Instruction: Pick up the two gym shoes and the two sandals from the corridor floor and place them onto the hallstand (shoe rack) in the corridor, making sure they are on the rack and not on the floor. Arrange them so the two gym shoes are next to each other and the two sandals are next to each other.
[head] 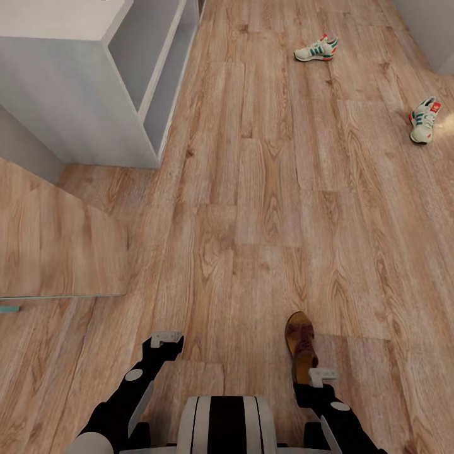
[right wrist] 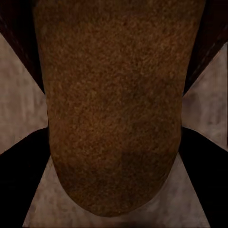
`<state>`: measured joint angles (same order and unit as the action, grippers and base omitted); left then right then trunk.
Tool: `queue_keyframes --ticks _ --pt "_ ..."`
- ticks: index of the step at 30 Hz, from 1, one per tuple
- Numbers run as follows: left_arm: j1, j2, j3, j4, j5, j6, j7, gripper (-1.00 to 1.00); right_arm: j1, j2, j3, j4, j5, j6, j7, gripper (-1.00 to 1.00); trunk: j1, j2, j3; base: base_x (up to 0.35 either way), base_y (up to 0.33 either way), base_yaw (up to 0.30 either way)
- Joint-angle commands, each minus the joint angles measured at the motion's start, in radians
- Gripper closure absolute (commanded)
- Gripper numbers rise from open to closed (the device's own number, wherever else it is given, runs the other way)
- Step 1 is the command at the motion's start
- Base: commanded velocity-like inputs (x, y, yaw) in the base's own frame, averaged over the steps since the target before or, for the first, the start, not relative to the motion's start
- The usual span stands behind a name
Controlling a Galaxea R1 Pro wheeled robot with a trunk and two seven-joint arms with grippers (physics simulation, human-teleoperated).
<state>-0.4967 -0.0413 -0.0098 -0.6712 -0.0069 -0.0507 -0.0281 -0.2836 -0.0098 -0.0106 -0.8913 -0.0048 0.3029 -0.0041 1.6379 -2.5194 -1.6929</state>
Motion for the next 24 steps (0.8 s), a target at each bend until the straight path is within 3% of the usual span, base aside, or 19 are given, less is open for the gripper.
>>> queue_keyframes --ticks 1,24 --pt "0.0 0.0 0.001 0.001 -0.001 -0.003 -0.003 -1.0 0.0 0.0 0.0 -0.002 -0.003 0.005 0.0 1.0 0.0 0.0 0.0 0.0 0.0 0.0" --pt "0.0 0.0 0.001 0.001 -0.001 -0.002 -0.003 -1.0 0.0 0.0 0.0 -0.003 -0.003 0.005 0.0 1.0 -0.001 0.0 0.007 0.0 0.0 0.0"
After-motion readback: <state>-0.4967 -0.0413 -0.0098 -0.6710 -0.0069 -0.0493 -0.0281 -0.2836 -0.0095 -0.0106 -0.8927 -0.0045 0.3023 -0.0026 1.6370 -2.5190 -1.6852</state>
